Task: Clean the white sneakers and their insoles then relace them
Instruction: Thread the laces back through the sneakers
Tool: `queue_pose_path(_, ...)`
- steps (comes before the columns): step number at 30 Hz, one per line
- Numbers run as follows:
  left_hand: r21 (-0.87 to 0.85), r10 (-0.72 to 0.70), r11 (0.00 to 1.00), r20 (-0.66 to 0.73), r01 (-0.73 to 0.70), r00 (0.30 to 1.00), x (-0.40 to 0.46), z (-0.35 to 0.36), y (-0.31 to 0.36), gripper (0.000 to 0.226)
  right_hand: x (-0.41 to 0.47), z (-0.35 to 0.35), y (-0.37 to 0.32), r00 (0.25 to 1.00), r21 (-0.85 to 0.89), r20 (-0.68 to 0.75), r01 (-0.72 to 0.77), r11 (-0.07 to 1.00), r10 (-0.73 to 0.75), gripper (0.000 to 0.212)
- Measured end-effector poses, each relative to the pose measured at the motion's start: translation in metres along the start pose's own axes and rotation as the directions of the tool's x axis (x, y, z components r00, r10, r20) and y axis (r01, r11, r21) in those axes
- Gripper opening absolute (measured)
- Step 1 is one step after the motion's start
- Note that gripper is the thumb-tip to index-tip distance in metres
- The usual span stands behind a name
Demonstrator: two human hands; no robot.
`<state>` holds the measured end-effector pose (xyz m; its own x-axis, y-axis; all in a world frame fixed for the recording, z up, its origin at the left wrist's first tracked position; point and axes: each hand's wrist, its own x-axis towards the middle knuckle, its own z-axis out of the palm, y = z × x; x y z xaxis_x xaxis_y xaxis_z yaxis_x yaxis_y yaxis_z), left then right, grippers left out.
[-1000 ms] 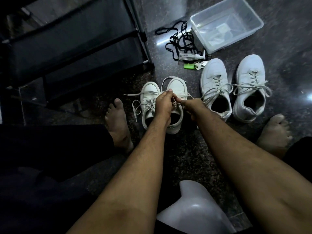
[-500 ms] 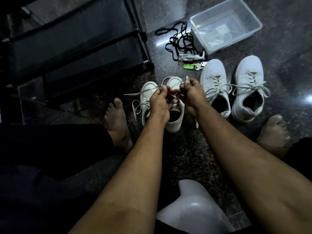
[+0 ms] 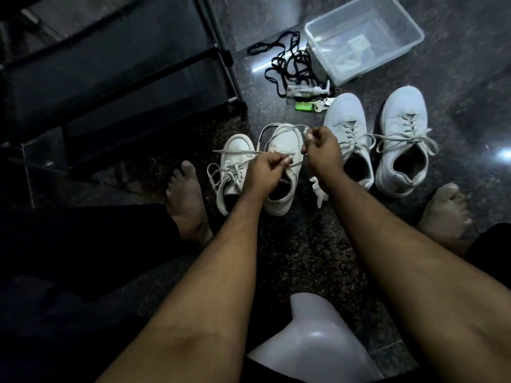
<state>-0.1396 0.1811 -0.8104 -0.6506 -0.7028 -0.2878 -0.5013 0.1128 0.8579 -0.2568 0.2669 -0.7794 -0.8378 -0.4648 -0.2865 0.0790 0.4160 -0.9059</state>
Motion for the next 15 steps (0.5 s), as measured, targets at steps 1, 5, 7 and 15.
queue_pose_path(1, 0.080, 0.025, 0.996, 0.041, -0.029, 0.999, -0.001, -0.003, 0.005, 0.023, -0.001, 0.001, -0.009, 0.998, 0.016, 0.031, 0.047, 0.999, -0.048, 0.007)
queue_pose_path(5, 0.318, 0.054, 0.944, 0.100, -0.083, 0.994, -0.001, -0.014, 0.024, 0.020, -0.001, 0.011, -0.038, 0.960, 0.201, 0.226, 0.118, 0.972, -0.163, 0.008)
queue_pose_path(7, 0.291, 0.016, 0.956, 0.067, -0.034, 0.998, -0.003, -0.017, 0.033, 0.019, -0.005, 0.015, -0.044, 0.937, 0.225, 0.287, 0.136, 0.965, -0.199, 0.004)
queue_pose_path(15, -0.435, -0.385, 0.794, 0.183, 0.425, 0.905, -0.010, -0.023, 0.037, 0.013, -0.015, 0.006, -0.004, 0.877, -0.223, 0.454, 0.284, 0.932, -0.159, 0.035)
